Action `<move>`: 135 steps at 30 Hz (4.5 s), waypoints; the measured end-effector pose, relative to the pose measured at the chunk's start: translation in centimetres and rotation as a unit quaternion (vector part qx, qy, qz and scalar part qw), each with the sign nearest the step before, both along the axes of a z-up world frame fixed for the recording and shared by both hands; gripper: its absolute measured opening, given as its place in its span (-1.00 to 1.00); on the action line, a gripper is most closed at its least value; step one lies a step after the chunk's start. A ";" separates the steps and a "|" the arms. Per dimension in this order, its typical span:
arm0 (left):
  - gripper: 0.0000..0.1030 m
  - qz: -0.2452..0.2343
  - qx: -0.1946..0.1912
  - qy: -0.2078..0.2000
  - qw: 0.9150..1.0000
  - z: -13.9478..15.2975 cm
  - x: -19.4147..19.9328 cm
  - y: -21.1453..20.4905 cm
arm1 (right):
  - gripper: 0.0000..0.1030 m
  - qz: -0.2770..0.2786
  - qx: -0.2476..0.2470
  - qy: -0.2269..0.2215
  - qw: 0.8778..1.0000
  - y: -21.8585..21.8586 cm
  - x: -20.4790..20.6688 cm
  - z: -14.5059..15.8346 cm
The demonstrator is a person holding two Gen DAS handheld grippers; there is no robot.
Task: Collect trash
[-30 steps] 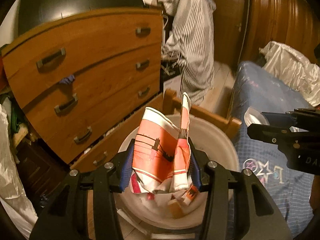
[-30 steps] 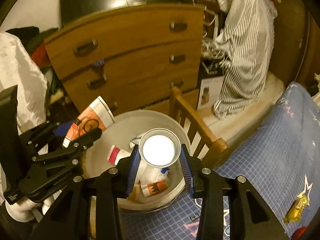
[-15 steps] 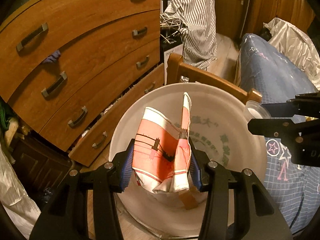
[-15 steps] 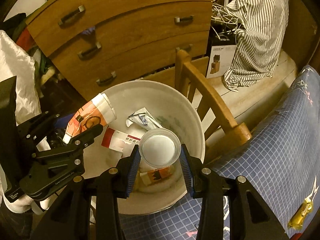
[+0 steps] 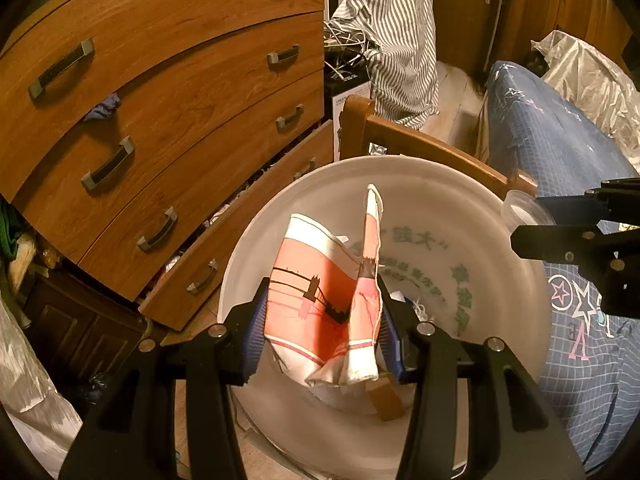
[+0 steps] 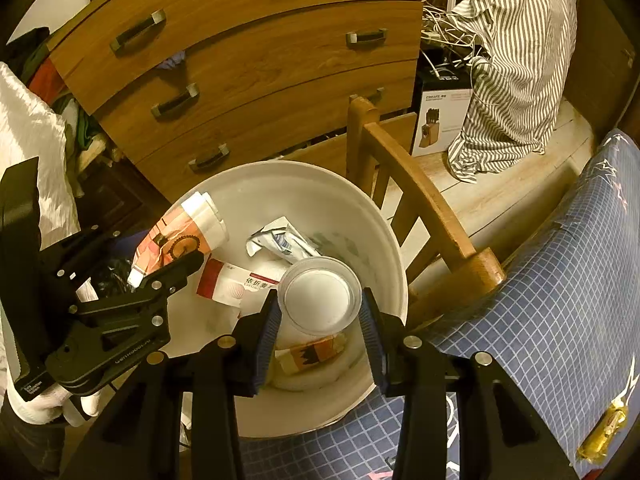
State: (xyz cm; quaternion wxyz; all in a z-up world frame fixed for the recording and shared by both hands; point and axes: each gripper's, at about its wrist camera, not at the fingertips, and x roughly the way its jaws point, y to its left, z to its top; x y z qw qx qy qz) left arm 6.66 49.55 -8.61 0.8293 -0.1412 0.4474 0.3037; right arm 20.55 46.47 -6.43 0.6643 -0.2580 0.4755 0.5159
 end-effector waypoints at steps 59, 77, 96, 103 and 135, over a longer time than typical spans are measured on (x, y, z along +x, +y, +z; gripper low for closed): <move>0.89 0.070 0.142 -0.252 0.955 11.7 -15.0 -14.9 | 0.80 -0.045 0.323 -0.144 0.934 -27.3 -12.4 11.1; 0.89 0.066 0.154 -0.242 0.956 11.7 -17.0 -19.8 | 0.82 -0.047 0.292 -0.119 0.948 -27.4 -13.8 10.4; 0.89 0.034 0.177 -0.244 0.953 12.4 -16.9 -21.6 | 0.82 -0.056 0.293 -0.107 0.948 -27.1 -12.7 11.3; 0.89 0.043 0.177 -0.233 0.955 12.3 -16.5 -21.1 | 0.82 -0.054 0.292 -0.105 0.949 -26.8 -12.5 11.3; 0.89 0.057 0.172 -0.212 0.960 11.7 -16.1 -19.2 | 0.82 -0.046 0.284 -0.100 0.952 -26.3 -12.0 10.1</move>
